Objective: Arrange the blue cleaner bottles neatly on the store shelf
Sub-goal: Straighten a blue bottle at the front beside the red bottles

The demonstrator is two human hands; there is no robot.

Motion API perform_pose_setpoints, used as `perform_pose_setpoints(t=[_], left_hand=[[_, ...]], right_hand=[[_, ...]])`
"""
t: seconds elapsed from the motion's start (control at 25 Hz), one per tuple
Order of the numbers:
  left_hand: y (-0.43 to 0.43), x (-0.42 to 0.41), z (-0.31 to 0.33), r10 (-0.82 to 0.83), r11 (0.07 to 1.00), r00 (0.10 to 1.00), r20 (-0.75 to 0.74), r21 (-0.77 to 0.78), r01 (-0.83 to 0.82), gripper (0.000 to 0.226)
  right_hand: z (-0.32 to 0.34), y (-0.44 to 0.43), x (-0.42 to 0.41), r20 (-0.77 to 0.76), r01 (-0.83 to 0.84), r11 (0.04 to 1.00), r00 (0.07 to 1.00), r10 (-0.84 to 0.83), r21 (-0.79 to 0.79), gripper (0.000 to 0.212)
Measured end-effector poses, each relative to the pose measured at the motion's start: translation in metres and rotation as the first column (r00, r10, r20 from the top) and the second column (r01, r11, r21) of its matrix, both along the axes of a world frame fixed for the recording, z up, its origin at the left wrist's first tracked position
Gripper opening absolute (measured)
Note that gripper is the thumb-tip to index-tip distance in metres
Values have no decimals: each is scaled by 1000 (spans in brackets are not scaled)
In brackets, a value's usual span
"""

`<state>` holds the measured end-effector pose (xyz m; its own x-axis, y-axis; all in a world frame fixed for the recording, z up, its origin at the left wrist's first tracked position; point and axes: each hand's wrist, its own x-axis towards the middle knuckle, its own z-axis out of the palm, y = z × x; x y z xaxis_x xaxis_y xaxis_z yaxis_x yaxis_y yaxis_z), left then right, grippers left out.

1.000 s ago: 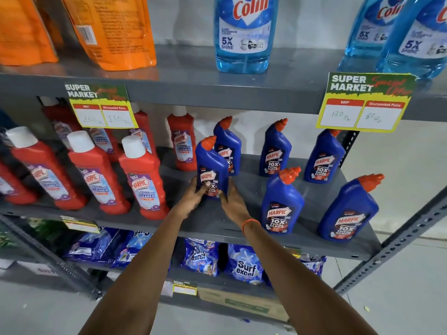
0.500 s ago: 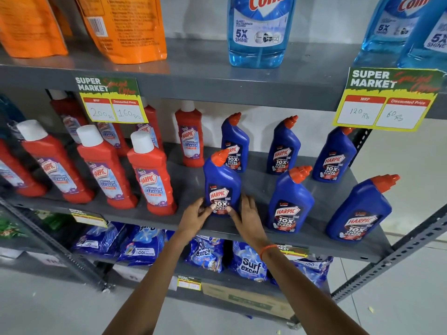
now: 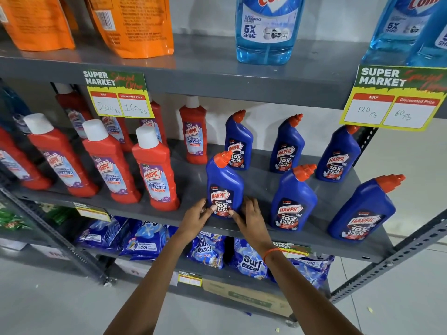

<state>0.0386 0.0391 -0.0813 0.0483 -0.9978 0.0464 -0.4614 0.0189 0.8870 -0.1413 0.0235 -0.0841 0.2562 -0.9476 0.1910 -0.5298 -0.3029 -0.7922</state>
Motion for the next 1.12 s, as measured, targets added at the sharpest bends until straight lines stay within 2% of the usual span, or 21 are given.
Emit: perform_pose_setpoints(t=[0.56,0.88,1.0,1.08,1.12], left_hand=[[2,4,1,-59,998,998,-2,-2,59,37],[6,1,13,-36,998,998,50,59,33,40],[12,-4,25,-25,986,999,40,163,18,46],[19,-11,38,-104,967,991,80,243,81,49],[20,-16,45,-177,949,973,150,288,128,49]], right_hand=[[-3,4,2,-42,9,1000,999,-11,-29,45],[8,4,1,-106,-17,999,994,20,29,49],[18,1,1,-183,-31,996,982,45,79,55],[24,-2,2,-309,-31,993,949,66,117,65],[26,-5,2,-391,-31,989,916,86,143,70]])
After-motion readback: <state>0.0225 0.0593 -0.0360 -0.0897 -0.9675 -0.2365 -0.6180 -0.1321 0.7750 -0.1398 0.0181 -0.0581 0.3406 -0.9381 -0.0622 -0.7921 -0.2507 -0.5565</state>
